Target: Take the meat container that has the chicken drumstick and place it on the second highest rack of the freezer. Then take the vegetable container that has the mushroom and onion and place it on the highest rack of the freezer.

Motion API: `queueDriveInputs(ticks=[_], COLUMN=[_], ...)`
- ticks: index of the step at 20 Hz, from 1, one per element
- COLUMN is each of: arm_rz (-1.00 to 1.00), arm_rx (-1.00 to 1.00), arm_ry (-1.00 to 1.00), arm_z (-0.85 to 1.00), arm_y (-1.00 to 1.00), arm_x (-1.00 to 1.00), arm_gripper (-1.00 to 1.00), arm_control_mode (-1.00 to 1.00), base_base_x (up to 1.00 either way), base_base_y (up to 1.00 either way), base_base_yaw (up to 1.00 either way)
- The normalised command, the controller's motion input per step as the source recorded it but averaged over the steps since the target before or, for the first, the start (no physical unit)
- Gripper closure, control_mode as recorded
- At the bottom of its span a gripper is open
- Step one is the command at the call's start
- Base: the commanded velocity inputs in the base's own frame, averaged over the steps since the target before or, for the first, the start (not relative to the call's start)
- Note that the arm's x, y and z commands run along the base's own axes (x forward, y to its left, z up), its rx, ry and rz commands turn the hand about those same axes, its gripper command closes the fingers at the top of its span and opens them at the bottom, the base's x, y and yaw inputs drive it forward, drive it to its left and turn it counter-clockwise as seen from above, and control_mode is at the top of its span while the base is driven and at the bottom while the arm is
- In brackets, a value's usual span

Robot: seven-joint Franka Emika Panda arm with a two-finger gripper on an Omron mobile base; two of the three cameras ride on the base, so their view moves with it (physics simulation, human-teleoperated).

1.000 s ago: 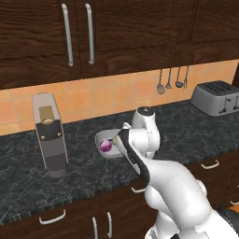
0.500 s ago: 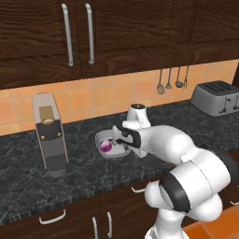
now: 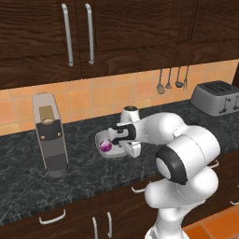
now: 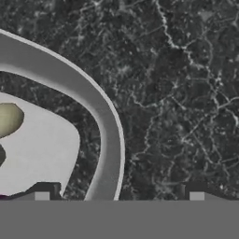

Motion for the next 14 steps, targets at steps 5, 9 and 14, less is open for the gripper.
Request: queueDriveInputs(ticks=[5,9,14], arm_rz=[-0.04,-0.05,-0.05], arm_rx=[0.0,0.0,0.0], arm_ry=[0.0,0.0,0.01], arm_z=[-0.44,-0.33,-0.23], arm_y=[0.03,0.0,0.0], arm_x=[0.09,0.11,0.25], arm_gripper=[-1.0,-1.0,-1.0], arm_control_mode=[-1.0,-1.0,-1.0], base_base_x=[0.0,0.0,0.0], base_base_y=[0.0,0.0,0.0], base_base_yaw=[0.0,0.0,0.0])
